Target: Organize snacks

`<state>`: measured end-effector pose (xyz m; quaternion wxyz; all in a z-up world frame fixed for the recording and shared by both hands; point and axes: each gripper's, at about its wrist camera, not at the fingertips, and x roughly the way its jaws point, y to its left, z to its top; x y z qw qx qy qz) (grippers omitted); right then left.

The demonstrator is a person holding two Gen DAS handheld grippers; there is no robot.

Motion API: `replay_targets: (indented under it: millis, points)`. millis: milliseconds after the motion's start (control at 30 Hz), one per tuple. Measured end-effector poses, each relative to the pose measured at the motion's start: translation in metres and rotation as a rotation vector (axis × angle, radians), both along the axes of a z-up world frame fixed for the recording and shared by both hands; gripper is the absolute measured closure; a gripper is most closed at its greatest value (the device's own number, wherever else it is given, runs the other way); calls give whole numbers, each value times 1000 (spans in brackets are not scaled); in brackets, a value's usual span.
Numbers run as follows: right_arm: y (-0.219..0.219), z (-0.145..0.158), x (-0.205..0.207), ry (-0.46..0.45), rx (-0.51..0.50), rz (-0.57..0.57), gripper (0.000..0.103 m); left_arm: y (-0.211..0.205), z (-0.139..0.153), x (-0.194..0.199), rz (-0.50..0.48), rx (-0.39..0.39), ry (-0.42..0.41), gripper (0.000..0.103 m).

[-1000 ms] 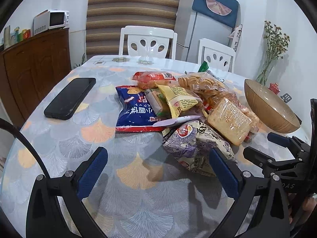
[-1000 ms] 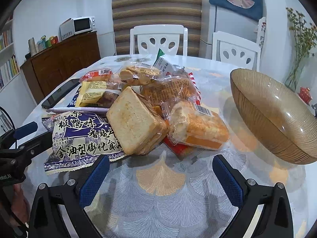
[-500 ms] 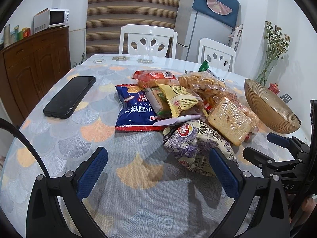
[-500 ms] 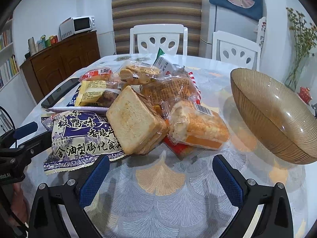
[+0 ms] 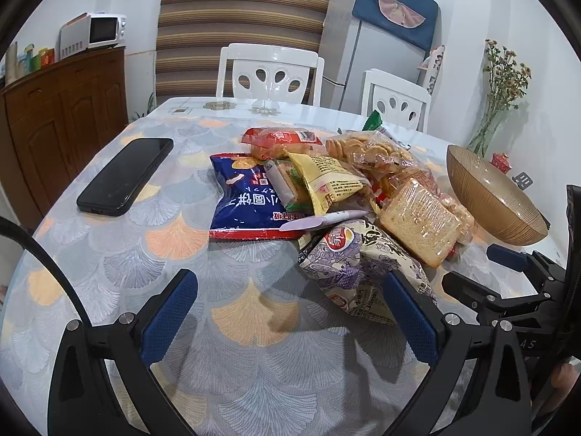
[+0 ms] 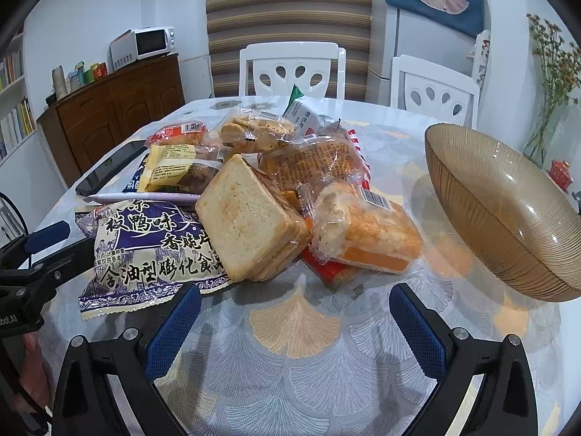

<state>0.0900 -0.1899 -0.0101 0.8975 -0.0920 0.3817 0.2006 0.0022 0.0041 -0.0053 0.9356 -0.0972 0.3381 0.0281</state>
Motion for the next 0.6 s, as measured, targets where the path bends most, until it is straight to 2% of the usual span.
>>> replay_targets:
  millis: [233, 600]
  points:
    - [0, 0, -1, 2, 1, 0, 0, -2, 0, -1, 5, 25, -4, 1]
    - [1, 0, -2, -4, -3, 5, 0, 0, -1, -1, 16, 6, -24, 1]
